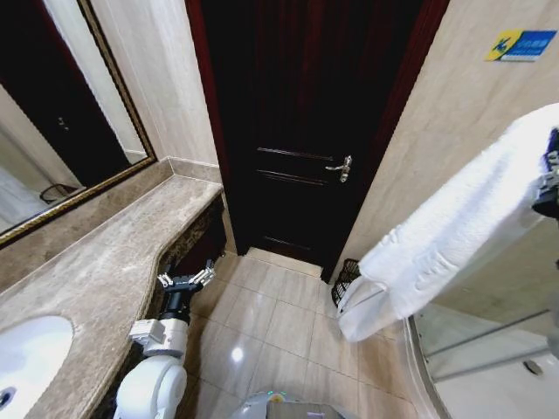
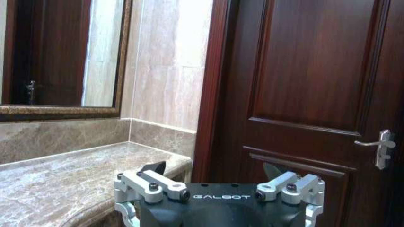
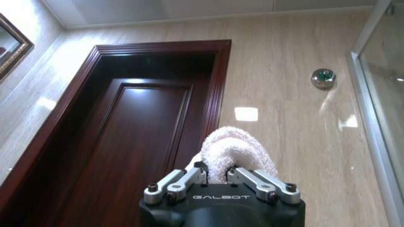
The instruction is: Discard the used towel into the hamper.
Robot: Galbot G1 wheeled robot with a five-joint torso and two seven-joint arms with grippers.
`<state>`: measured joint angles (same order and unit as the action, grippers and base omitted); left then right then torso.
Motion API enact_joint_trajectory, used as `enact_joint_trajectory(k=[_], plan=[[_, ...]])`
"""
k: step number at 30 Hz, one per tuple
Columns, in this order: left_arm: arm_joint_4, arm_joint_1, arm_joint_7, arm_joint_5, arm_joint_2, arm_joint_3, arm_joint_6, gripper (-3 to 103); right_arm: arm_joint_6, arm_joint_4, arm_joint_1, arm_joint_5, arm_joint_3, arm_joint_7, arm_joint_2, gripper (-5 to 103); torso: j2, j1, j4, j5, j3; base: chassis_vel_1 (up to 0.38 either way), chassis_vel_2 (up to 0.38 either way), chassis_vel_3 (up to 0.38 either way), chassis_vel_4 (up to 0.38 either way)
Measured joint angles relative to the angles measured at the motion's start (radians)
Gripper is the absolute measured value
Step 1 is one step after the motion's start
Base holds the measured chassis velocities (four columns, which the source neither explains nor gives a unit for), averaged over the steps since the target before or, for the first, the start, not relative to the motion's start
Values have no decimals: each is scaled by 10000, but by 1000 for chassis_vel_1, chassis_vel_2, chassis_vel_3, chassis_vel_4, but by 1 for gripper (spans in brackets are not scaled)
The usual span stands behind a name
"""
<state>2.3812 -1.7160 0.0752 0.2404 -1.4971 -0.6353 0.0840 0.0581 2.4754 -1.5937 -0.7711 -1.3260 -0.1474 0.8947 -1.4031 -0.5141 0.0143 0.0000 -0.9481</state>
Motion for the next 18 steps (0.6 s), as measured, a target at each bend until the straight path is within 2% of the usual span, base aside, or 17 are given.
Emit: enact_joint_trajectory(k=[18], plan=[[0, 0, 0, 0, 0, 0, 0, 100, 3, 0, -1, 2, 0, 0, 1, 12, 0, 0, -1, 0, 0, 0, 0, 0, 0]])
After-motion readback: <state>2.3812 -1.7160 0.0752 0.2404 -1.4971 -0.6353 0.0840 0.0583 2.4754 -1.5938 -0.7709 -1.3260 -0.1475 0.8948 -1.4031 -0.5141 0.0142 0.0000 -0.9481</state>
